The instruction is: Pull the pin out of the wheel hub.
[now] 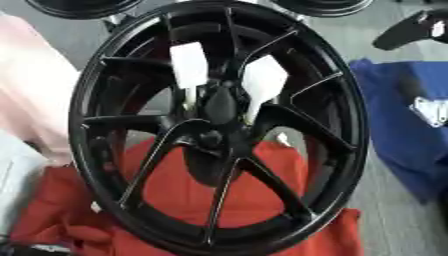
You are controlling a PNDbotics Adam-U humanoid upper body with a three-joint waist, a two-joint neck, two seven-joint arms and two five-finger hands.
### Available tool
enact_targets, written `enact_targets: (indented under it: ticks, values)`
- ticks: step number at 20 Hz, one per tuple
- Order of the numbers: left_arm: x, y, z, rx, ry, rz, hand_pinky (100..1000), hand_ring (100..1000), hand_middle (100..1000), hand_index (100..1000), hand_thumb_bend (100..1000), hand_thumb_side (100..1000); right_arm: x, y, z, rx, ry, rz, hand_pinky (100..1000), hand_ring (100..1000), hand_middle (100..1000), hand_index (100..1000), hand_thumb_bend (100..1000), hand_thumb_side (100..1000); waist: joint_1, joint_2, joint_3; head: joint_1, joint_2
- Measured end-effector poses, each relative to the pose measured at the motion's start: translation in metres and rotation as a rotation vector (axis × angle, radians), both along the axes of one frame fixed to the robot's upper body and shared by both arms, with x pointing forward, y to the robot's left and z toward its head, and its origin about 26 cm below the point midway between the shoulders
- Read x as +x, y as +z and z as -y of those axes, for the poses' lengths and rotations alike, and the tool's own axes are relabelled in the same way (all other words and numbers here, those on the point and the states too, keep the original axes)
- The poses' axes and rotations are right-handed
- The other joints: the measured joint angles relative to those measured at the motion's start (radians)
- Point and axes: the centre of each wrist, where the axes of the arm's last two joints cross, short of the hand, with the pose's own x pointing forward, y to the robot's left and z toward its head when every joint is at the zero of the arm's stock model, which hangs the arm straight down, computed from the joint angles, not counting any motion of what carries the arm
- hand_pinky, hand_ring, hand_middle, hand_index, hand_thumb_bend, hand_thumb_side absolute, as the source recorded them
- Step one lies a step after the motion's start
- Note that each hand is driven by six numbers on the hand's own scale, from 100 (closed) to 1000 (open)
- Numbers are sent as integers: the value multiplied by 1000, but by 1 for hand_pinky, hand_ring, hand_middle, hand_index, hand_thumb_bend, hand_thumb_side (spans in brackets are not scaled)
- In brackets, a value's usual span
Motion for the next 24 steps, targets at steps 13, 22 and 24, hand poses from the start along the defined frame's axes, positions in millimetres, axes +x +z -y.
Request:
enact_targets:
  ticks: [13,22,24]
  values:
    - [1,0,2,3,-17,-2,656,508,435,709,332,565,1,61,-18,-274,87,60,863,807,773,818,100,261,6,1,15,-43,-2]
    - [2,0,4,4,-36,-8,656,507,435,709,331,566,18,72,7,-187,85,70,861,799,780,864,100,253,7,1,29,-65,-5]
    - [3,-1,5,4,-39,-8,656,507,435,710,331,566,23,71,12,-174,75,65,861,796,777,862,100,244,7,1,33,-69,-5]
